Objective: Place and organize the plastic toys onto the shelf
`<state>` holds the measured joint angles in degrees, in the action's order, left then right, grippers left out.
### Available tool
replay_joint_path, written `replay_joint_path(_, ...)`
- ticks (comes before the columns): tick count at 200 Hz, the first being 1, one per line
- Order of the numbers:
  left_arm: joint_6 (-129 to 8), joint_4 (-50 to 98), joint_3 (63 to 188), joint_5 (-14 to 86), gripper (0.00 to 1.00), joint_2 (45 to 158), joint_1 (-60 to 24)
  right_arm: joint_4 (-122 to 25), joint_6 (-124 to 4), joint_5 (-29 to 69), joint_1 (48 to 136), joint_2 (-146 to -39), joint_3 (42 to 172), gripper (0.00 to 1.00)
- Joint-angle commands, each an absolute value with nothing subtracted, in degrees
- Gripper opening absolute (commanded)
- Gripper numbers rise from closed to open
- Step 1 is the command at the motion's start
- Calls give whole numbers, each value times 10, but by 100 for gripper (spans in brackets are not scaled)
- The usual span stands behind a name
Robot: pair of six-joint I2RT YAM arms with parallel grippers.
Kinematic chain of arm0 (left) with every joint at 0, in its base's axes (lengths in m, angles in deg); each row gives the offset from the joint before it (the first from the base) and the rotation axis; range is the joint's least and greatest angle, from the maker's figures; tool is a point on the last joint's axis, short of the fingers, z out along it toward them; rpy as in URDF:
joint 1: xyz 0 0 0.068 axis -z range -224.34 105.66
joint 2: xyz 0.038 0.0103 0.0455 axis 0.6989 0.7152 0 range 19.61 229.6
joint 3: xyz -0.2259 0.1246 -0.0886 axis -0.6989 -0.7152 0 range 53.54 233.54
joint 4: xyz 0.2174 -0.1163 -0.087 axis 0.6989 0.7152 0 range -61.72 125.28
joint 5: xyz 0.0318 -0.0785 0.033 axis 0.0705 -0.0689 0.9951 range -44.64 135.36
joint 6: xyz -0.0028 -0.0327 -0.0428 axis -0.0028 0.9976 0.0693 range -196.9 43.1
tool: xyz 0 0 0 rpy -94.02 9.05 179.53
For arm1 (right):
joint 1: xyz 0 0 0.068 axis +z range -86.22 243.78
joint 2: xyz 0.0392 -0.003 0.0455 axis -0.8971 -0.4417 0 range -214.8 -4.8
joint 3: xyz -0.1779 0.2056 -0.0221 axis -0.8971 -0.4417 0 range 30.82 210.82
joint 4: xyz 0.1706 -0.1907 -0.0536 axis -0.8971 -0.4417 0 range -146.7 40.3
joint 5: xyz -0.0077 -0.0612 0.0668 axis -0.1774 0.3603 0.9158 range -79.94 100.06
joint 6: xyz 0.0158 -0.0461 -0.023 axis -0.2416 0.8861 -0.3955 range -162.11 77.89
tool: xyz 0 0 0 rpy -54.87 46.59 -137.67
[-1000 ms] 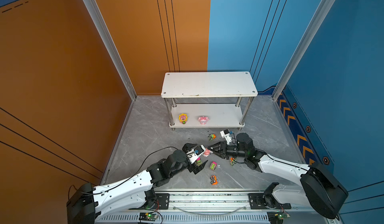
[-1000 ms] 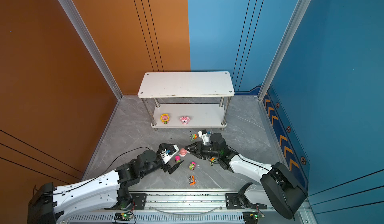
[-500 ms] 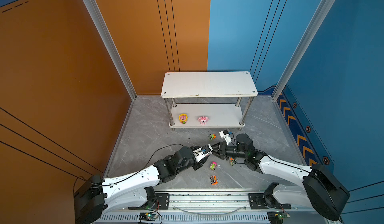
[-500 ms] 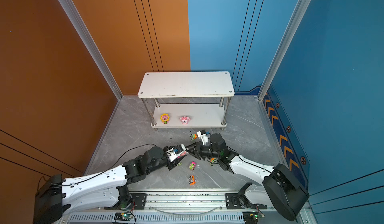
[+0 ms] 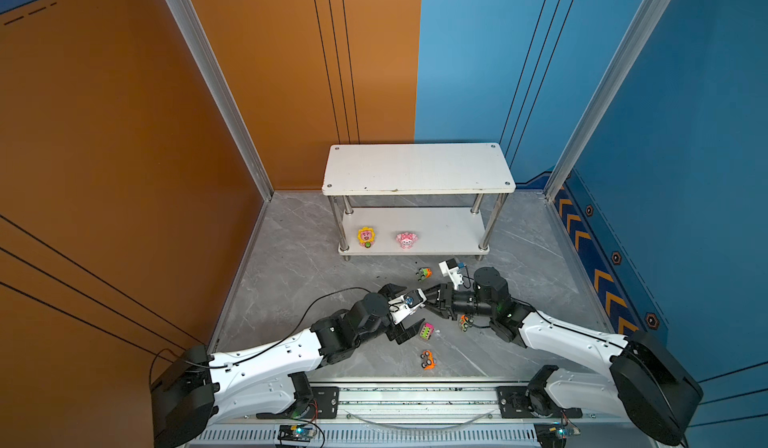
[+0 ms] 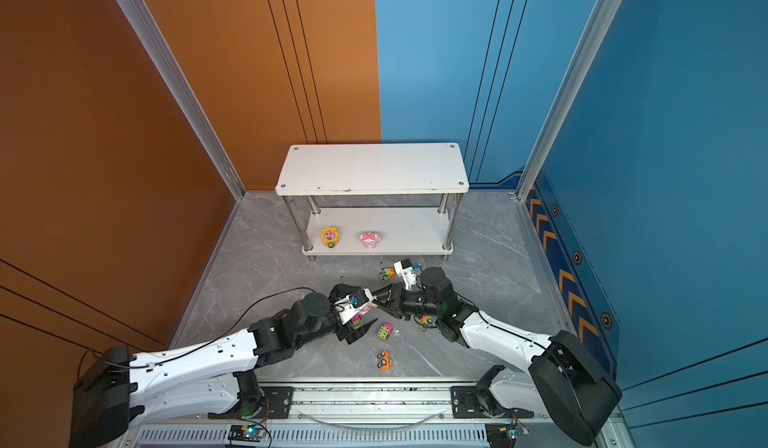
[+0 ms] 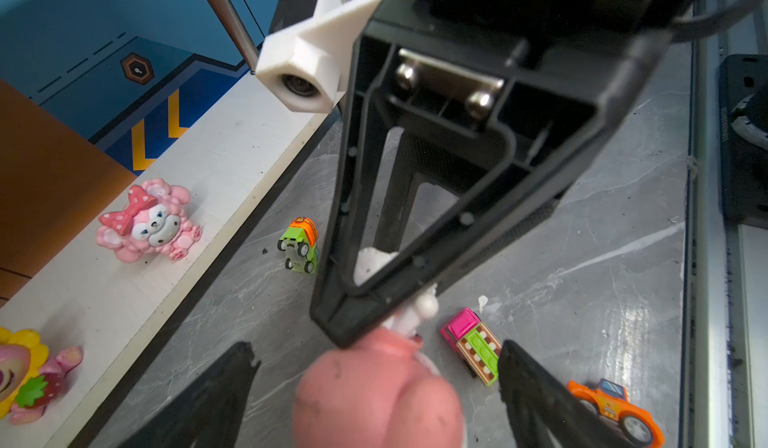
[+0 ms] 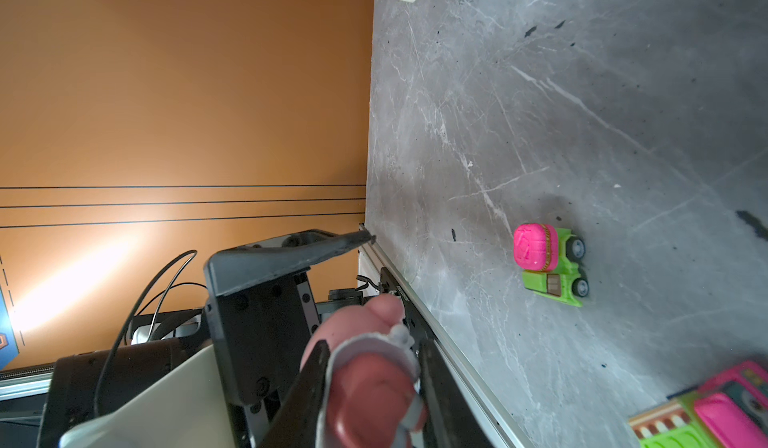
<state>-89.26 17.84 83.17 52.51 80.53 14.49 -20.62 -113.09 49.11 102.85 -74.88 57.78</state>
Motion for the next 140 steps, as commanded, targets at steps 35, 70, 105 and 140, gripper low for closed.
replay_joint_path(35,-905,172,855,531,49,816,135,-209,-1123,498,1035,-737,599,10)
replay_joint_path(70,-889,181,867,497,33,797,137,-209,-1115,494,1035,-749,596,10)
replay_joint_path(105,-875,219,882,499,20,780,149,-211,-1103,490,1035,-768,594,11)
replay_joint_path(140,-877,303,915,551,12,794,175,-305,-1017,450,1053,-751,612,49)
